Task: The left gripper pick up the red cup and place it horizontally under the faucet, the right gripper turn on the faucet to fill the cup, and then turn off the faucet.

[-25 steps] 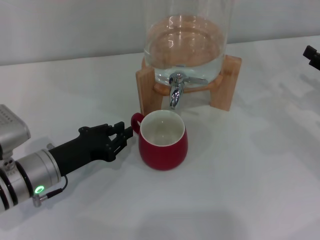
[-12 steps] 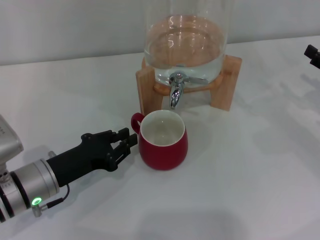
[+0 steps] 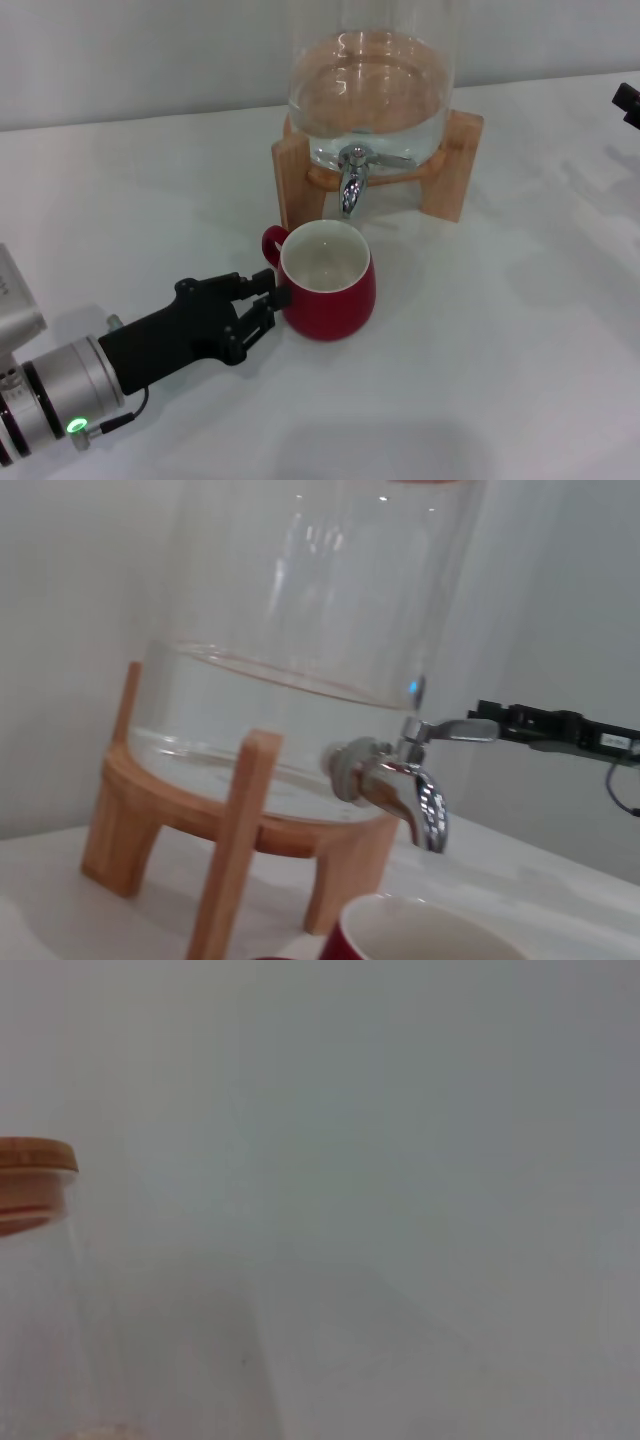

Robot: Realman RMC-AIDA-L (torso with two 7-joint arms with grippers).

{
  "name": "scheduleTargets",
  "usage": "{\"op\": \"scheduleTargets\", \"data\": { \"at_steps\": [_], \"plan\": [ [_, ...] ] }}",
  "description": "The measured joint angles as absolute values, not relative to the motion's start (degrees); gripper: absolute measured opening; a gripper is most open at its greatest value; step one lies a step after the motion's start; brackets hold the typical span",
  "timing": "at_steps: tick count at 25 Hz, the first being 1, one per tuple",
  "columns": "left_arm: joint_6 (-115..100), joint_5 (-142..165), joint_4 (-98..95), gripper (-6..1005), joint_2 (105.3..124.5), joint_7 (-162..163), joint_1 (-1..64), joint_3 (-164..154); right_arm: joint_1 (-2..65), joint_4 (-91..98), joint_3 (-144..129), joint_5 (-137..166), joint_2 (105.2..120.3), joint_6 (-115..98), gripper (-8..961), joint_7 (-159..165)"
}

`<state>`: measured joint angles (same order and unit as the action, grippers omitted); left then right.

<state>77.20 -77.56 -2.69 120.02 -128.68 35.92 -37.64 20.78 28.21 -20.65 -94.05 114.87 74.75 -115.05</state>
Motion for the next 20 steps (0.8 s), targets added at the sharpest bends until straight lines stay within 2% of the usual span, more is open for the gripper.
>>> {"op": "scheduleTargets", "data": {
  "at_steps": [20],
  "plan": [
    [69.12, -75.81, -0.73, 248, 119.88, -127.72, 38.93, -37.67, 20.75, 28.21, -20.65, -94.57, 115.04, 74.17, 798, -115.05]
  ]
}}
